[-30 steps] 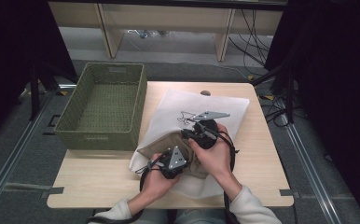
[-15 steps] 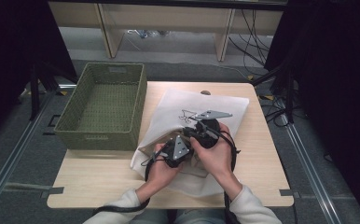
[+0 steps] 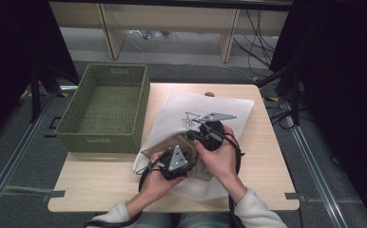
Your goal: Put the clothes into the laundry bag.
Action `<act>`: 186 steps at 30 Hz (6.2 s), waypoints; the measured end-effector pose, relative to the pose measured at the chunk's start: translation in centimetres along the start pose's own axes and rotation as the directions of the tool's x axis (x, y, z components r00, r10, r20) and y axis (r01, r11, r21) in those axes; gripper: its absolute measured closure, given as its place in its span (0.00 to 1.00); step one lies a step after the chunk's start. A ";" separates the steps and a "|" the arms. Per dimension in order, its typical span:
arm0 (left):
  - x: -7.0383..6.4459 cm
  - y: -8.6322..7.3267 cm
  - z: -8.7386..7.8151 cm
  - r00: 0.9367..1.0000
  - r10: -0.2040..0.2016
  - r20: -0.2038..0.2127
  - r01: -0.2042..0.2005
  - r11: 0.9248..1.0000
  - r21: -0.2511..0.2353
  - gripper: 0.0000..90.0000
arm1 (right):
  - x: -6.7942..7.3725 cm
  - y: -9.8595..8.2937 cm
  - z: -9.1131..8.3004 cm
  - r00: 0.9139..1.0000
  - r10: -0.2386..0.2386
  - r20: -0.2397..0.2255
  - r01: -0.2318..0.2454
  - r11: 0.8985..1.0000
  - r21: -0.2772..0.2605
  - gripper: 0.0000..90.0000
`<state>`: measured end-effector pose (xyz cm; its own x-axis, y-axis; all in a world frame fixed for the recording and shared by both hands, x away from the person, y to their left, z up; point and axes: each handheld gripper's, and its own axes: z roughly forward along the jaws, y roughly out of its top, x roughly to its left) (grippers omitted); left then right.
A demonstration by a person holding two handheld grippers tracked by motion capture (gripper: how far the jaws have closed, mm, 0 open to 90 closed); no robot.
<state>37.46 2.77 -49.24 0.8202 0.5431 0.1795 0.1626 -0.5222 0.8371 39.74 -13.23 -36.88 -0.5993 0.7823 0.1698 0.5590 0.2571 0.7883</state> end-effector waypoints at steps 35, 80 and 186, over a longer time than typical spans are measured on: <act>-0.5 -0.5 3.6 0.997 -0.069 0.038 0.065 0.994 0.083 0.93 | 0.0 0.0 -0.1 1.000 0.014 0.006 -0.015 1.000 0.013 0.97; -1.9 -0.4 3.3 0.996 -0.007 0.087 -0.006 0.987 0.158 0.99 | 0.0 -0.1 0.1 1.000 -0.010 0.003 0.010 1.000 0.020 0.97; 2.9 -7.3 -11.3 0.949 -0.297 -0.106 0.287 0.952 -0.104 0.62 | -2.2 -6.3 3.2 0.985 -0.162 0.054 0.107 0.831 0.547 0.74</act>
<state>32.49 15.57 -48.97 0.6718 0.7403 -0.0237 0.3327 -0.2731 0.9026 39.42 -14.73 -44.12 -0.6502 0.7597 0.0075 0.7135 0.6072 0.3496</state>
